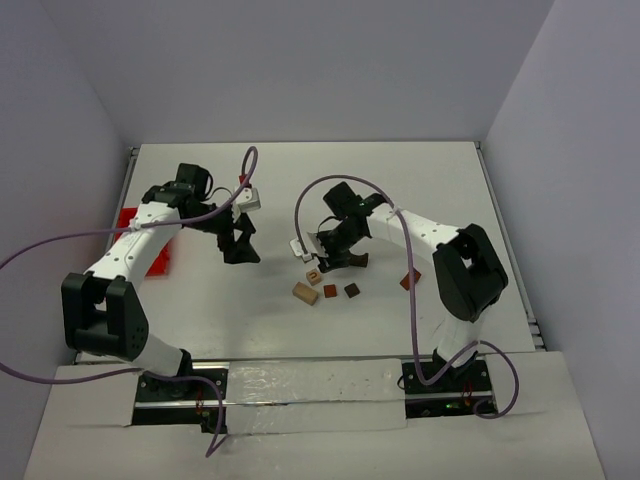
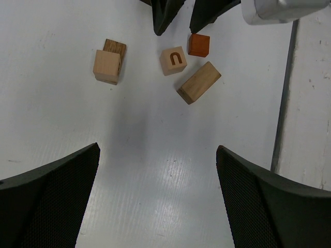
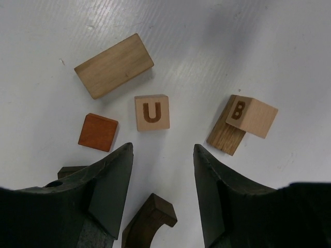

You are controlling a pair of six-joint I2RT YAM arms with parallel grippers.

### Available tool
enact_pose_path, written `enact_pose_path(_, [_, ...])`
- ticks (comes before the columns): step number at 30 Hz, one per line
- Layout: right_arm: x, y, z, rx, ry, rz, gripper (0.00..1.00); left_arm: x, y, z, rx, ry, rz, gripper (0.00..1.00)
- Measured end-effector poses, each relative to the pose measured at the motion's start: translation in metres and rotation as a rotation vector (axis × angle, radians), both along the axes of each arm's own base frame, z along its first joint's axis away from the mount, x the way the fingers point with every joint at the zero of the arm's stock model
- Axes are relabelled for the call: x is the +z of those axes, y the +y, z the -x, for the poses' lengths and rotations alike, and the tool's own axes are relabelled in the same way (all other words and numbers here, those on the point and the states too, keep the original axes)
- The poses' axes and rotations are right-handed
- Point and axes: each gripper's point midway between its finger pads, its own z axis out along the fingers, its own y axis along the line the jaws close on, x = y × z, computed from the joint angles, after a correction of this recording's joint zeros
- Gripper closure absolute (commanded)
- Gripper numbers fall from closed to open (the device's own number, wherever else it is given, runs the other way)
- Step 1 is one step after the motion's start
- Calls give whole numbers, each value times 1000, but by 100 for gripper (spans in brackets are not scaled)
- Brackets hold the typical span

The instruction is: Build the wood block tower

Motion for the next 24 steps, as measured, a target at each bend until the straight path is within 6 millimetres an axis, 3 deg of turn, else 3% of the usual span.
enact_pose_path(15, [-30,11,2,48,55,90,30,-8,13,-12,48,11,32,1])
enact_pose_path(24, [-34,16,8,64,59,101,34,-8,16,-17,55,1,46,1])
